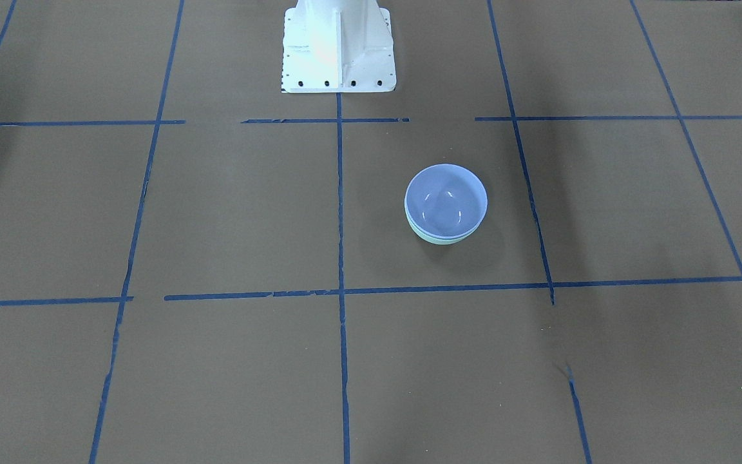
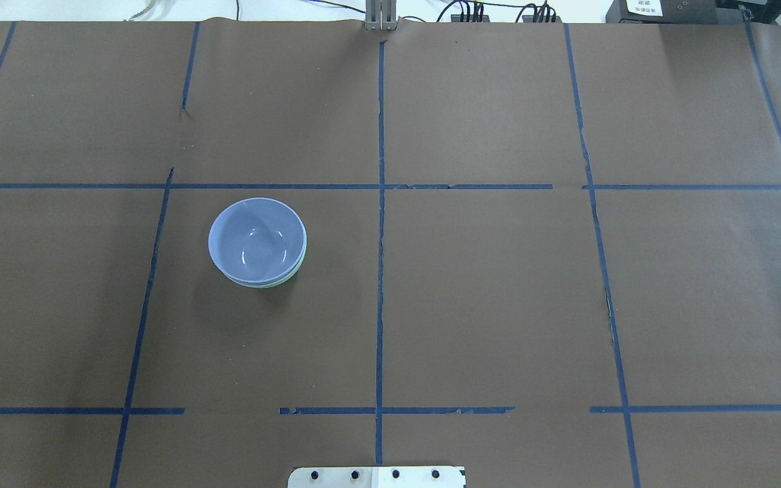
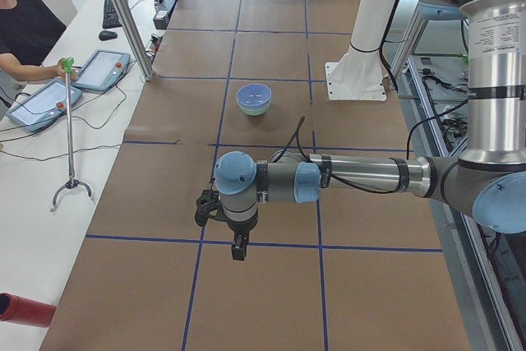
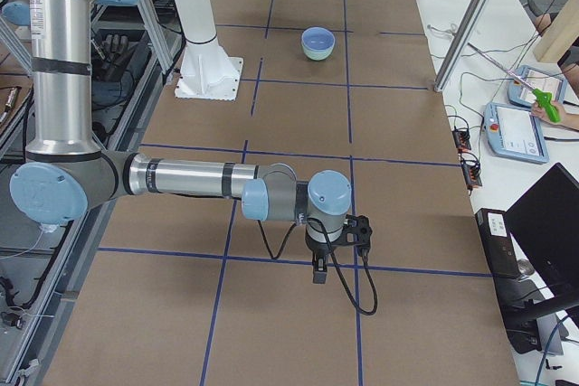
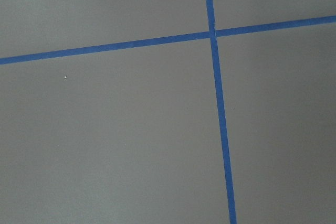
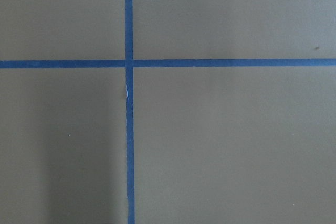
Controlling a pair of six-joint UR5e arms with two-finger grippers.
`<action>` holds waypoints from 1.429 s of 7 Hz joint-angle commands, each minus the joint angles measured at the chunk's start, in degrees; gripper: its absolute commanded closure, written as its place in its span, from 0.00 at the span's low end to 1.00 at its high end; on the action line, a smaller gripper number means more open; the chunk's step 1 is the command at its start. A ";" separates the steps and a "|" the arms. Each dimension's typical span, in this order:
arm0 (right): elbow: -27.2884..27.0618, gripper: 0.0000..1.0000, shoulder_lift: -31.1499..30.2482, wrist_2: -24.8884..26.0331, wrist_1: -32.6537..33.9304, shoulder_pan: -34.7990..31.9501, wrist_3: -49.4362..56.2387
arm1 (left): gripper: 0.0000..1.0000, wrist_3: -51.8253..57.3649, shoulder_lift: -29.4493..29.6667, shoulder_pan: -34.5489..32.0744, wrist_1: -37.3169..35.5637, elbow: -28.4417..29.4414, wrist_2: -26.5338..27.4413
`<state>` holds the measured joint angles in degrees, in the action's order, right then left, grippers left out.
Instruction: Stack blue bowl on green bowl
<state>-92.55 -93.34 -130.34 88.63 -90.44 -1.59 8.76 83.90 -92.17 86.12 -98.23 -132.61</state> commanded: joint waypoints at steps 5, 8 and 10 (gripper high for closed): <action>0.00 0.00 0.00 0.00 0.05 0.00 0.00 | 0.00 -3.57 1.00 0.24 0.89 2.95 -3.97; 0.00 0.00 0.00 0.00 0.05 0.00 0.00 | 0.00 -3.92 1.35 0.24 0.72 2.87 -3.71; 0.00 0.00 0.00 0.00 0.05 0.00 0.00 | 0.00 -3.92 1.53 0.24 0.72 2.95 -3.62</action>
<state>-92.55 -93.34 -130.34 88.64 -90.44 -1.58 4.82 85.36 -91.93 86.84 -95.28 -136.27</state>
